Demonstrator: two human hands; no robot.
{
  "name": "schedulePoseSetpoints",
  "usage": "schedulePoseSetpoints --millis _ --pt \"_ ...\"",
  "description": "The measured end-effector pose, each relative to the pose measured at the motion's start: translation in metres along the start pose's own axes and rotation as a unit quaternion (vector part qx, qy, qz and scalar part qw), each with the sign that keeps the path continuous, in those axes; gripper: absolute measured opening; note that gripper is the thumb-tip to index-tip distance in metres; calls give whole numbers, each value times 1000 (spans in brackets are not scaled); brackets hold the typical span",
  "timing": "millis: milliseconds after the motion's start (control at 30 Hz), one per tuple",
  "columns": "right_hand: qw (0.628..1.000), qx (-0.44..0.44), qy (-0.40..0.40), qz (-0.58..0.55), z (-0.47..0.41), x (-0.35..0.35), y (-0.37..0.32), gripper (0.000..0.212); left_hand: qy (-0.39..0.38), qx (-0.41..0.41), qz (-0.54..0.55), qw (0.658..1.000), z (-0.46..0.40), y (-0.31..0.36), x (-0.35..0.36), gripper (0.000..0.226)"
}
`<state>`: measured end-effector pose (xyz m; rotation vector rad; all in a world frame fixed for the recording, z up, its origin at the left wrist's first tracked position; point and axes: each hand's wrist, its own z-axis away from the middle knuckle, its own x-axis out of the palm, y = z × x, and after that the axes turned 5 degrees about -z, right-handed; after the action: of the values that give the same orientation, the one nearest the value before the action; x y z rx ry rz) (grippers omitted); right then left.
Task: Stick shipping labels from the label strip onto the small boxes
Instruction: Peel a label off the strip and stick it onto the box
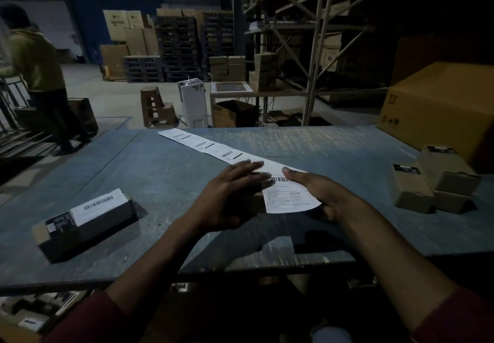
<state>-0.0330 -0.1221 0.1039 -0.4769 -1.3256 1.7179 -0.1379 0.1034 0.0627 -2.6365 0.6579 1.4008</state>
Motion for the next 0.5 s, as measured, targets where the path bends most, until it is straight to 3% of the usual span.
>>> schedulePoseSetpoints --millis 133,233,300,367,433,500 --pt "997 7 -33 63 6 -11 -5 61 37 -21 47 998 -1 6 -9 70" --pt "989 -82 -59 110 4 -25 -4 110 55 -132 194 971 1 9 -13 68" --pt "978 -137 -132 85 2 -35 0 129 43 -189 248 949 1 7 -16 68" --pt "961 -179 -175 120 4 -38 2 117 26 -218 289 932 1 3 -17 66" --pt "935 -225 -170 214 4 -35 2 90 16 -239 314 919 1 0 -17 64" --pt "923 -256 -143 250 3 -32 2 81 10 -257 332 908 0 -2 -17 69"
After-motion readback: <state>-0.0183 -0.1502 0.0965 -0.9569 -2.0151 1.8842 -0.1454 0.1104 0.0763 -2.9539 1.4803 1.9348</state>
